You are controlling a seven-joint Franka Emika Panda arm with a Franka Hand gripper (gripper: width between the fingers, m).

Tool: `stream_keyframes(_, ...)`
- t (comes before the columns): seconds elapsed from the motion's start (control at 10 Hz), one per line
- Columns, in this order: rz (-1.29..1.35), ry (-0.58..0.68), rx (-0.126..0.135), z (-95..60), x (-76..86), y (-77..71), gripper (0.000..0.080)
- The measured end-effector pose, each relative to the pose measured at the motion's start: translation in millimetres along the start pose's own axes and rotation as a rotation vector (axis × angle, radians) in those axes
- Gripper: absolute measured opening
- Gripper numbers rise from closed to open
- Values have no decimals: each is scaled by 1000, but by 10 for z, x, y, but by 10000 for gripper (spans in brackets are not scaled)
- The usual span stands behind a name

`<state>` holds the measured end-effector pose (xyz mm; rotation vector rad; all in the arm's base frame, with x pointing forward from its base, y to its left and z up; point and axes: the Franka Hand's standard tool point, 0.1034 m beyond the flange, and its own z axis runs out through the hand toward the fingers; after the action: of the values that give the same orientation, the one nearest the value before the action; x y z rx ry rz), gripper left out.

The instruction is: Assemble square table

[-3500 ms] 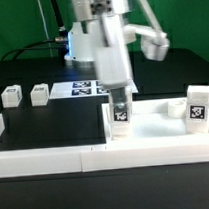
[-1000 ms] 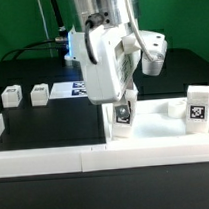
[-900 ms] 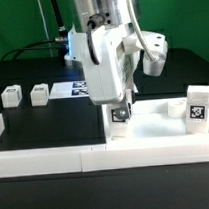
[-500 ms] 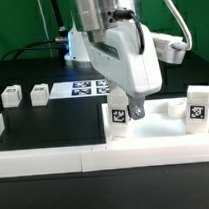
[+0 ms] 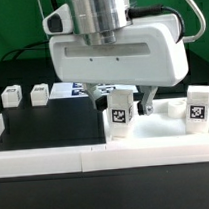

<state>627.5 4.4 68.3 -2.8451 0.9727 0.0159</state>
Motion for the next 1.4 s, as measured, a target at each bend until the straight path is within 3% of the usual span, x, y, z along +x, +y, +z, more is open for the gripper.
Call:
stream_keyframes(0.1, 50, -1, 2, 1, -5, -6, 649)
stream_keyframes(0.2, 67, -1, 2, 1, -4, -5, 547)
stream_keyframes(0.3, 69, -1, 2, 1, -4, -4, 547)
stream_keyframes(0.4, 113, -1, 2, 2, -5, -5, 364)
stream_keyframes(0.5, 176, -2, 0, 5, -4, 10, 292)
stream_keyframes(0.7, 330, -3, 3, 4, -2, 12, 292)
stream_keyframes(0.9, 668, -6, 5, 6, -8, 4, 292)
stream_keyframes(1.2, 1139, -28, 44, 20, -4, -22, 292)
stream_keyframes(1.4, 1165, -26, 43, 21, -1, -19, 292)
